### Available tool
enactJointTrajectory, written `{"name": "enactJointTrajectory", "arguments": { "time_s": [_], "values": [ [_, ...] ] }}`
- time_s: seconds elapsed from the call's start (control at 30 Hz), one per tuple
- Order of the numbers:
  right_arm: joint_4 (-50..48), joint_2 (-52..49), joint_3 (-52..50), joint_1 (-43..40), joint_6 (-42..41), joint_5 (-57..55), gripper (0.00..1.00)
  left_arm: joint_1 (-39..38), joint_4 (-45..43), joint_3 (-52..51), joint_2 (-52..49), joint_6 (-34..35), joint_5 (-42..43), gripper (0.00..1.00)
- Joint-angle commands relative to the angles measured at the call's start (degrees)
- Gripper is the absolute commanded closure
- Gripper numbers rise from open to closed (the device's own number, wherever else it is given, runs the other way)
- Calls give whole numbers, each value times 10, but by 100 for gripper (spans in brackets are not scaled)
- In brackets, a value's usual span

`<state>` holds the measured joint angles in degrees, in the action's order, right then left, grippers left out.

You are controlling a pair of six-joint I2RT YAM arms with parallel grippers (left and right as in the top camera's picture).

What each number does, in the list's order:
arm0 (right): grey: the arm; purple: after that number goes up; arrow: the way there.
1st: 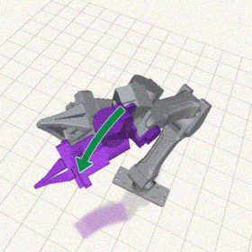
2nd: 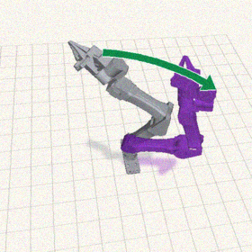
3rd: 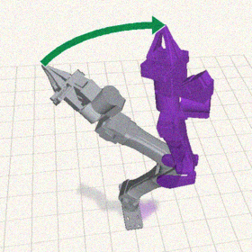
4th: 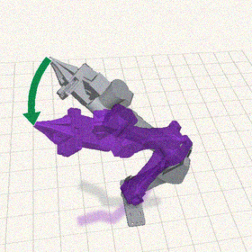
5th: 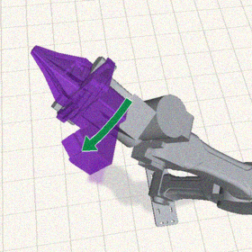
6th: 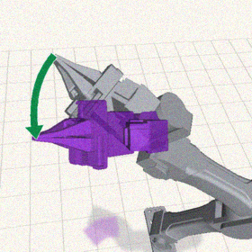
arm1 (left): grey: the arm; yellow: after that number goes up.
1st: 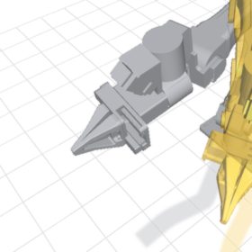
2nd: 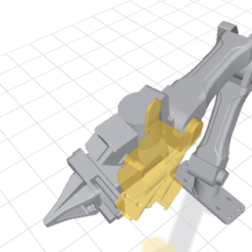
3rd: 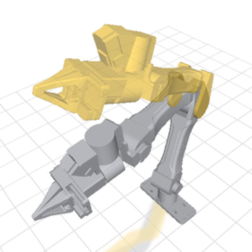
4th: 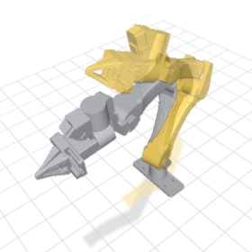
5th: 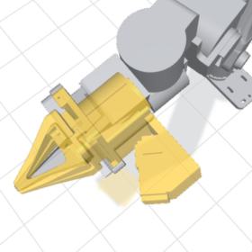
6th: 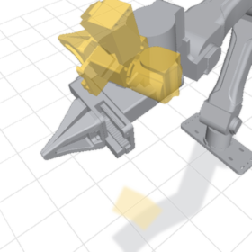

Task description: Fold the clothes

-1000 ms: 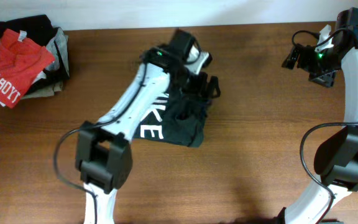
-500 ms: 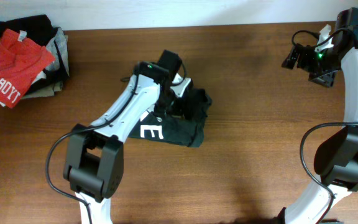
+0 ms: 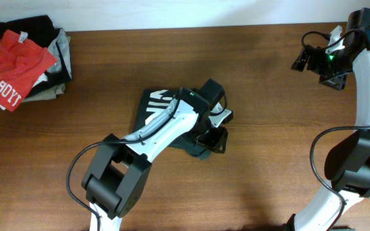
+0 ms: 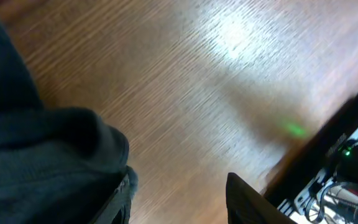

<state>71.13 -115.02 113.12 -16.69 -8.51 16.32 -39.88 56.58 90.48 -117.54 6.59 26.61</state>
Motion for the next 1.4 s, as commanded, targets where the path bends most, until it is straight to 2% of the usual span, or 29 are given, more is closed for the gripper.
{"name": "enactJointTrajectory", "arguments": {
  "time_s": [0.0, 0.03, 0.13, 0.27, 0.47, 0.73, 0.87, 0.93, 0.97, 1.0, 1.07, 1.13, 1.17, 1.3, 1.37],
  "values": [
    [0, 2, 3, 2, 6, -5, 1, 19, 18, 40, 39, -40, 5, 51],
    [0, 2, 3, 2, 6, -5, 1, 39, 17, 63, 62, -49, 1, 51],
    [0, 2, 3, 2, 6, -5, 1, 123, -7, 101, 111, -42, -129, 51],
    [0, 2, 3, 2, 6, -5, 1, 164, -42, 100, 50, -26, -127, 51],
    [0, 2, 3, 2, 6, -5, 1, 120, -110, 100, -71, -19, -32, 51],
    [0, 2, 3, 2, 6, -5, 1, -12, -141, 100, -98, -19, -75, 51],
    [0, 2, 3, 2, 6, -5, 1, -15, -104, 131, -71, -22, -75, 51],
    [0, 2, 3, 2, 6, -5, 1, 24, -50, 179, -32, -22, -76, 50],
    [0, 2, 3, 2, 6, -5, 1, 57, -28, 199, -13, -24, -77, 46],
    [0, 2, 3, 2, 6, -5, 1, 104, -9, 209, 3, -24, -87, 25],
    [0, 2, 3, 2, 6, -5, 1, 181, 11, 210, 8, -24, -90, 1],
    [0, 2, 3, 2, 6, -5, 1, 266, 48, 209, 2, -33, -82, 1],
    [0, 2, 3, 2, 6, -5, 1, 322, 57, 195, -1, -78, -33, 1],
    [0, 2, 3, 2, 6, -5, 1, 391, 57, 144, -56, -145, 107, 1],
    [0, 2, 3, 2, 6, -5, 1, 393, 60, 142, -89, -149, 112, 1]
  ]
}}
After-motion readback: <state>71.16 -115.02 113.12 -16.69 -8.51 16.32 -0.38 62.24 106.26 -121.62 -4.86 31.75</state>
